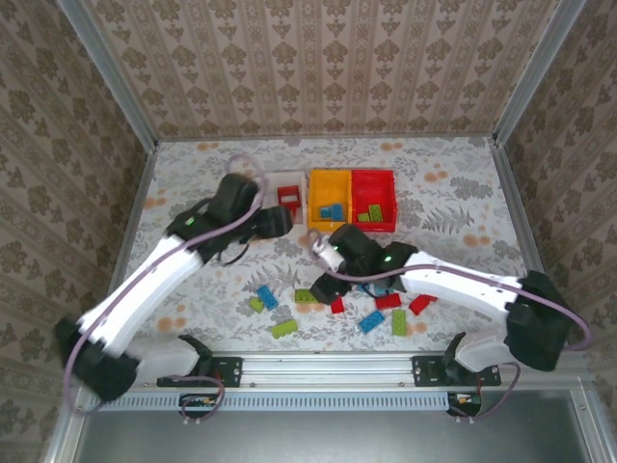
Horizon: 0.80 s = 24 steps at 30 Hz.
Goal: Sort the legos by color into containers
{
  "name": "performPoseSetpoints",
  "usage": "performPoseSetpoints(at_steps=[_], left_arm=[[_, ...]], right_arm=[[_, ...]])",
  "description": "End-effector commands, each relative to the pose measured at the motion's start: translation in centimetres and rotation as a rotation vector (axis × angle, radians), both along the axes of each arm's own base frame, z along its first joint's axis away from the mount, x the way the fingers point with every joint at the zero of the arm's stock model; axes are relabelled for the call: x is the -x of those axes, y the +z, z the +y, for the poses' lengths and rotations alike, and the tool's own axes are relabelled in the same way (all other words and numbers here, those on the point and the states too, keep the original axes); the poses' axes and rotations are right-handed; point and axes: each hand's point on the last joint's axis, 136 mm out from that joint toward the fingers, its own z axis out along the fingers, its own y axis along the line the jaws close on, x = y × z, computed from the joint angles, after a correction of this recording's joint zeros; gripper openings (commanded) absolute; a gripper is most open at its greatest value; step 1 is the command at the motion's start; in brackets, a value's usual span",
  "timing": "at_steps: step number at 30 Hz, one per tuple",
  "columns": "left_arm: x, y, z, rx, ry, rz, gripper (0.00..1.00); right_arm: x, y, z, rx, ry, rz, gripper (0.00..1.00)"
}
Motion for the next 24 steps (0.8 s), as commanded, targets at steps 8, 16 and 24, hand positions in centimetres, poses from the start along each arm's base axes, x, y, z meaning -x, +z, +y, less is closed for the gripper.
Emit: performPoseSetpoints(at_steps=[8, 16, 24], left_arm=[[9.0, -2.6, 8.2, -0.028, 0.066, 0.043, 0.76], [9.9, -3.1, 9.1, -0.007, 0.095, 0.043, 0.77], [9.5, -3.0, 8.9, 0.003, 0.103, 0.029, 0.77]], right_arm=[[-0.4, -5.0, 2.6, 0.186, 0.209, -0.033, 0.91], [-1.4, -7.9, 3.5, 0.307, 0.239, -0.027, 0.85], [-0.8, -9.0, 4.7, 0.333, 0.249, 0.011, 0.63]])
